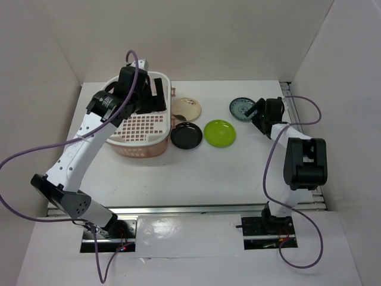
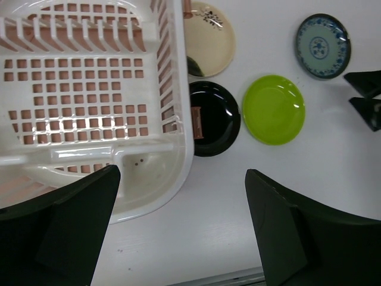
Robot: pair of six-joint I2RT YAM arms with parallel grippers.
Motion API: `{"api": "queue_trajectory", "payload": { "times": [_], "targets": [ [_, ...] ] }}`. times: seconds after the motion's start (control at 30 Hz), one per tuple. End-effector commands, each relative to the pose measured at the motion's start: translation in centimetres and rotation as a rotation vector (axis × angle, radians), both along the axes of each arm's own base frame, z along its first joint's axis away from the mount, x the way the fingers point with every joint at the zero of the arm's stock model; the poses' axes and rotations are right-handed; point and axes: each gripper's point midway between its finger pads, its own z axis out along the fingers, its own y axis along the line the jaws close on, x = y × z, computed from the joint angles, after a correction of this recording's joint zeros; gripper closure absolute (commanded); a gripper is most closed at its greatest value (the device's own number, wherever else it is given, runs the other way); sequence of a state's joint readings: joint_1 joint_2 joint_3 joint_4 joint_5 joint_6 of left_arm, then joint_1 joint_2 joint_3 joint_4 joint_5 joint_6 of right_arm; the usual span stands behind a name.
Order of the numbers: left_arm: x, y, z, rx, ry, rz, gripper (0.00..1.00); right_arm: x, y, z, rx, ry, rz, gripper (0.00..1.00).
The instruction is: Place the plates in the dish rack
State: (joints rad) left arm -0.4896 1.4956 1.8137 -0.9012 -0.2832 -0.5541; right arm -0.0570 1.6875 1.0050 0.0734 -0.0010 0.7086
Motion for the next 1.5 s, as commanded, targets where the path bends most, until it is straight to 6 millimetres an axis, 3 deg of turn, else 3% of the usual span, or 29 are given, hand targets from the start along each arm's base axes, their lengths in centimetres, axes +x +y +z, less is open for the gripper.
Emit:
{"api": "queue_trajectory", "payload": {
  "times": [0.0,0.2,0.37,0.57,0.87,0.97,1.03,1.27,1.47],
  "targets": [
    [0.3,-2.3,2.3,-0.084,-0.04,-0.095,0.0,2.0,-0.1,-0.3,0.049,-0.078,-0.009,0.07],
    [0.3,-1.9,2.7,-0.064,-0.057,-0.092,0.0,1.9,-1.2,-4.2,0.04,-0.014,-0.034,0.09],
    [0.3,-2.1,2.4,-0.055,-0.055,-0.118,0.0,2.5,-2.0,-5.9,0.051,-0.005,-0.039,0.1],
    [-0.1,-4.1,2.6,-0.108,-0.039,-0.214,0.0,3.6,-2.9,-8.6,0.097,0.026,-0.05,0.17],
    [0.2,-3.7,2.5,-0.087,-0.048,-0.197,0.0,4.1,-3.5,-12.4,0.13,0.129,-0.064,0.29],
    [0.3,-3.5,2.5,-0.074,-0.052,-0.193,0.0,3.5,-3.7,-13.6,0.127,0.174,-0.077,0.35],
    [0.5,-3.6,2.2,-0.07,-0.044,-0.193,0.0,3.8,-3.9,-13.3,0.12,0.165,-0.083,0.43],
    [0.6,-3.5,2.6,-0.07,-0.056,-0.185,0.0,2.1,-4.5,-16.2,0.124,0.29,-0.125,0.53],
    [0.6,-3.5,2.6,-0.07,-0.056,-0.185,0.0,1.6,-4.4,-17.4,0.145,0.35,-0.141,0.81]
  ]
}}
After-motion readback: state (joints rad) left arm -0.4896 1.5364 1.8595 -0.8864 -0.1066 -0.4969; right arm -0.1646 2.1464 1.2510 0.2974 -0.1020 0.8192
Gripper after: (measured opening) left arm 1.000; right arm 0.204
